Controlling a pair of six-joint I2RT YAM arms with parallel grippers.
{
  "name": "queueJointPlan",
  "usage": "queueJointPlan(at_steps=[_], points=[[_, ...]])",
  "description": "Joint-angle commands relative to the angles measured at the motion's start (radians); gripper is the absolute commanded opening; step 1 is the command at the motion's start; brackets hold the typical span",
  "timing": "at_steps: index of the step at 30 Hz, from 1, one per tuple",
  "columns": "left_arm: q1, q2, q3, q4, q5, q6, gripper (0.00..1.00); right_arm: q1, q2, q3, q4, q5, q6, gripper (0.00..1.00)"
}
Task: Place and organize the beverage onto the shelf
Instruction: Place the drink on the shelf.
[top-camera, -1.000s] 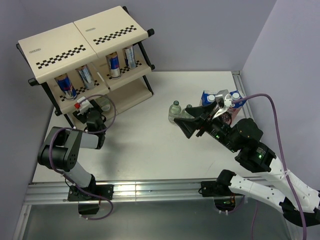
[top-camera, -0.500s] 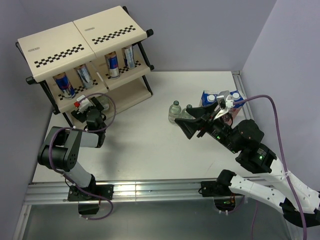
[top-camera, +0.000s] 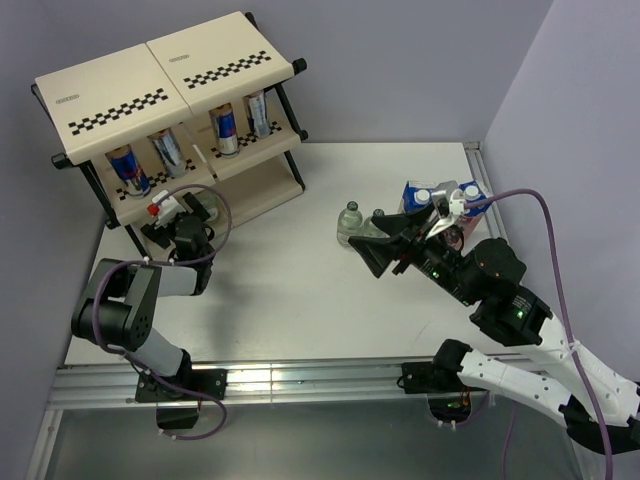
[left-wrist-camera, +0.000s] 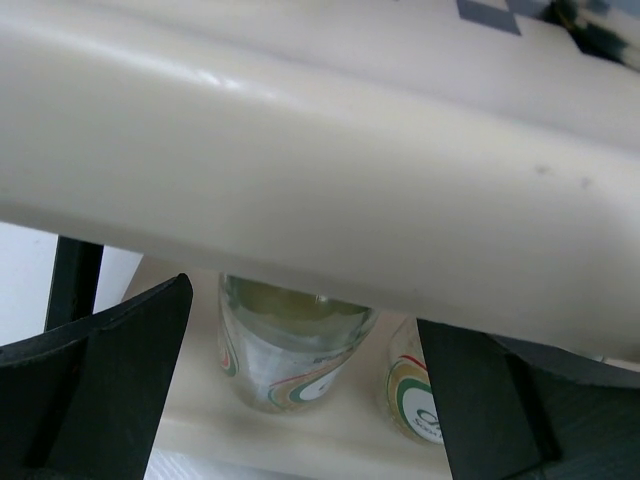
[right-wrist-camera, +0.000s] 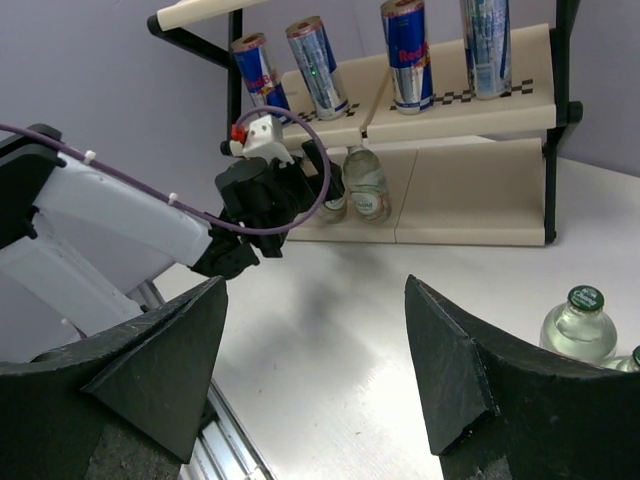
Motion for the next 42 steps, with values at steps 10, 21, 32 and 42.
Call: queueJointPlan(at_steps=[10, 21, 32, 42], points=[[-0.049, -0.197, 0.04, -0.227, -0.114, -0.15, 0.99, -0.007, 0.125, 0.066, -0.061, 0.094, -0.004, 0.82], [-0.089, -0.438, 0.084, -0.682, -0.1, -0.396, 0.99, -0.021, 0.312, 0.166, -0.205, 0.268, 0.032, 0.93], [-0.216, -0.703, 0.201, -1.286, 0.013, -0.662, 1.0, -0.142, 0.516, 0.246, -0.287, 0.328, 0.049, 0.86], [-0.579, -0.63, 0.291, -1.426, 0.042, -0.708, 1.0, -0.225, 0.701, 0.332, -0.273, 0.289, 0.026, 0.78]])
